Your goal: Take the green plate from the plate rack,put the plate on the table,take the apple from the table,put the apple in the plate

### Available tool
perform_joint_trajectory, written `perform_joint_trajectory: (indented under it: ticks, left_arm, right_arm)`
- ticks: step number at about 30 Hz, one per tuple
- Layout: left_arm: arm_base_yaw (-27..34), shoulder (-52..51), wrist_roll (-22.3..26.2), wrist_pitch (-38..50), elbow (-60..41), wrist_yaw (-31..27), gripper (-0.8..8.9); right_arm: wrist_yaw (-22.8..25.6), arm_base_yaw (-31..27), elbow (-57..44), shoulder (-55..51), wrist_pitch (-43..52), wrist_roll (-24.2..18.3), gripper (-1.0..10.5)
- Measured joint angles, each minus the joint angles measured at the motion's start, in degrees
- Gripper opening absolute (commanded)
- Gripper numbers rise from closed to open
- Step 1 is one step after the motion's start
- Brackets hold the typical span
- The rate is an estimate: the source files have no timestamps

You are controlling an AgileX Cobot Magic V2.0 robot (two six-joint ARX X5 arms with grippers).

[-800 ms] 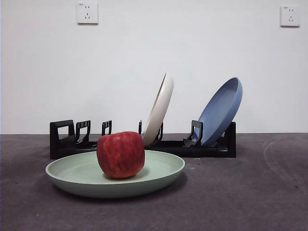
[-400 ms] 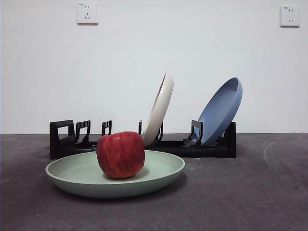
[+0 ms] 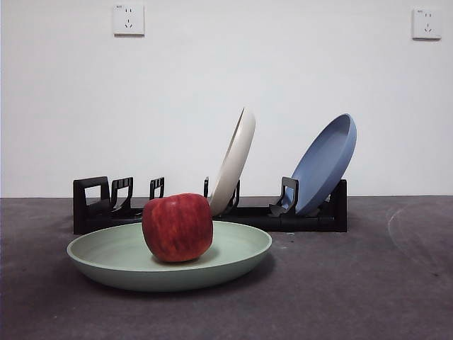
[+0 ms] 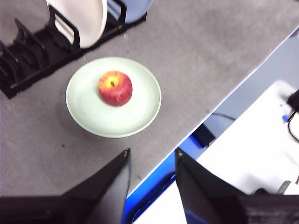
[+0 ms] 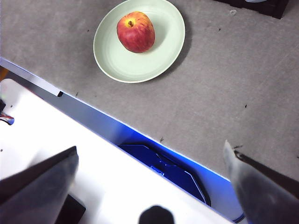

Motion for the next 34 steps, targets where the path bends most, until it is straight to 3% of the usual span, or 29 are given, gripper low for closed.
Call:
perform_joint_trajectory:
  ticks: [1, 2, 3, 4, 16, 24, 34]
  left_arm:
    - [0.0, 0.1, 0.0, 0.0, -0.6, 0.0, 1.21]
    - [0.0, 0.1, 0.0, 0.0, -1.2, 0.0, -0.10]
    - [0.0, 0.2, 0.0, 0.0, -1.5, 0.5, 0.00]
    - [-0.1, 0.2, 0.1, 0.0, -1.5, 0.8, -0.08]
    - [-1.3, -0.5, 0.5, 0.0, -1.5, 1.2, -0.08]
    - [-1.4, -0.3, -0.4, 0.0, -1.5, 1.2, -0.04]
    - [-1.4, 0.3, -0.8, 0.0, -1.5, 1.2, -0.04]
  right_arm:
    - [0.0, 0.0, 0.0, 0.0, 0.0, 0.0, 2.9]
    - [0.0, 0.0, 0.0, 0.0, 0.0, 0.1, 1.2]
    - [0.0, 0.0, 0.0, 0.0, 0.0, 0.2, -0.4]
    - [0.0, 0.0, 0.0, 0.0, 0.0, 0.2, 0.0]
    - [1.2, 0.0, 0.0, 0.0, 0.0, 0.3, -0.1]
    - [3.2, 0.0, 0.0, 0.0, 0.0, 3.1, -0.1]
    - [10.0, 0.0, 0.0, 0.0, 0.0, 3.6, 0.0]
